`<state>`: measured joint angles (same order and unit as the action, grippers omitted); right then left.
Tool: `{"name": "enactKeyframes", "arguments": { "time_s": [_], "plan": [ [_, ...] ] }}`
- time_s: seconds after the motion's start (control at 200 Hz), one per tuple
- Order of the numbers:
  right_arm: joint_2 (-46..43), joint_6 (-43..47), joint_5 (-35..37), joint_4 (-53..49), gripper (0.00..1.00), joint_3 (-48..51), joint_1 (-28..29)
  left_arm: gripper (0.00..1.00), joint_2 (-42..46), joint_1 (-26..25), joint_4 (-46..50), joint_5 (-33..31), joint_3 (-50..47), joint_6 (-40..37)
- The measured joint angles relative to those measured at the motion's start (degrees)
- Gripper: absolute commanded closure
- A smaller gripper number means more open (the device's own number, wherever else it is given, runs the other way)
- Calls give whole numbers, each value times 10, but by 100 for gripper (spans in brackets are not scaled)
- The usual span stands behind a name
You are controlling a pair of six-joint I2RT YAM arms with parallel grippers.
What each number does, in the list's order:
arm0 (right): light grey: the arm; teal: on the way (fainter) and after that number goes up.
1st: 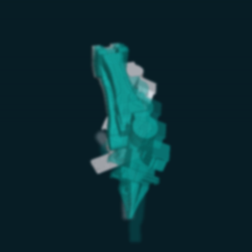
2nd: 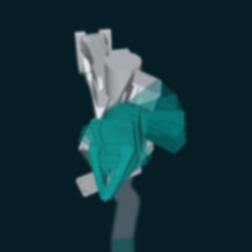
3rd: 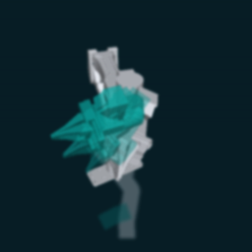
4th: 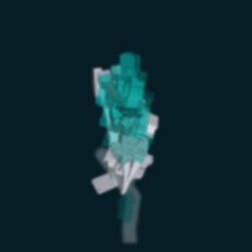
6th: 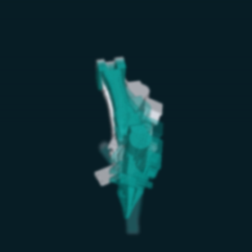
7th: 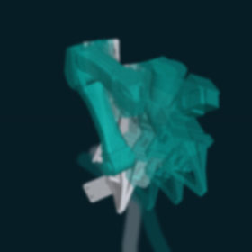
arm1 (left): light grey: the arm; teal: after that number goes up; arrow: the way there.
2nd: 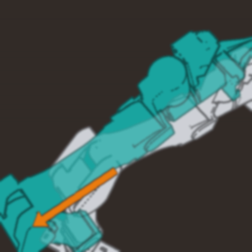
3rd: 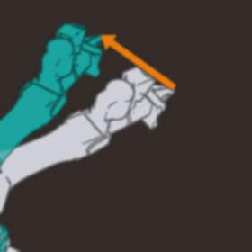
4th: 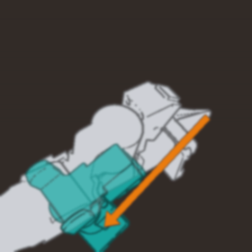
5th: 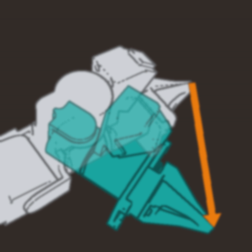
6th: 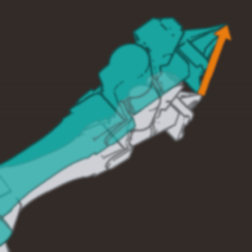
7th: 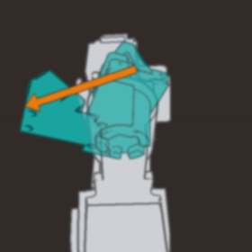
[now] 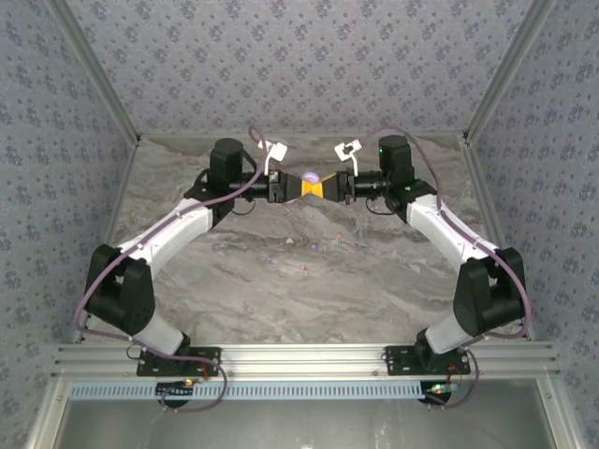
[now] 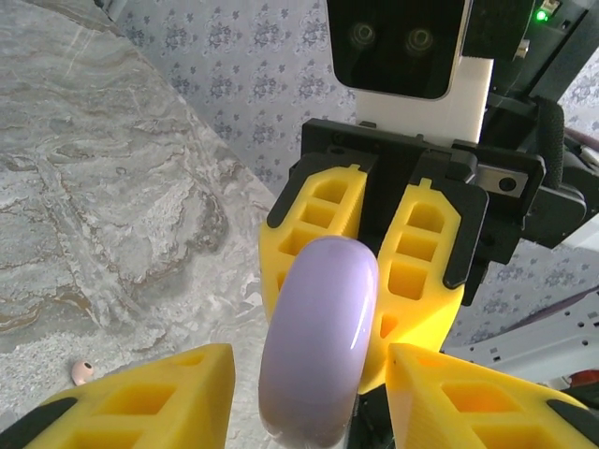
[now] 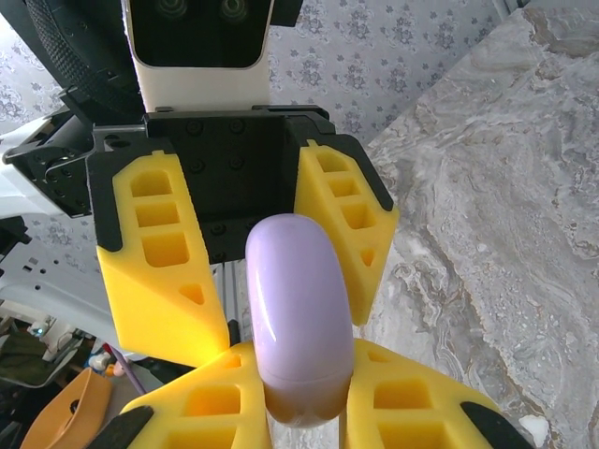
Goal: Insert the wireless bluetooth earbuds into the charging case
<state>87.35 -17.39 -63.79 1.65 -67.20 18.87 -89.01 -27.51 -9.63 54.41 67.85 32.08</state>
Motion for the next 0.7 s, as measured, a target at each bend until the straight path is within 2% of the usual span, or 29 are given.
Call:
{"name": "enactKeyframes", "arguments": {
  "time_s": [0.24,0.32,0.375,0.5,0.7],
  "plan": [
    [0,-8,12,5,81,2,0,67,2,-1,-18,-7,-9,13],
    [0,-13,14,12,80,6,-1,77,3,-3,-25,-15,-15,18],
    [0,-16,12,13,79,7,-1,81,4,-2,-29,-17,-18,21],
    [-1,-16,11,13,72,7,-2,87,5,-3,-31,-19,-19,18],
    [-5,14,19,-28,61,7,-4,88,5,-3,14,-26,-9,-13]
  ]
}}
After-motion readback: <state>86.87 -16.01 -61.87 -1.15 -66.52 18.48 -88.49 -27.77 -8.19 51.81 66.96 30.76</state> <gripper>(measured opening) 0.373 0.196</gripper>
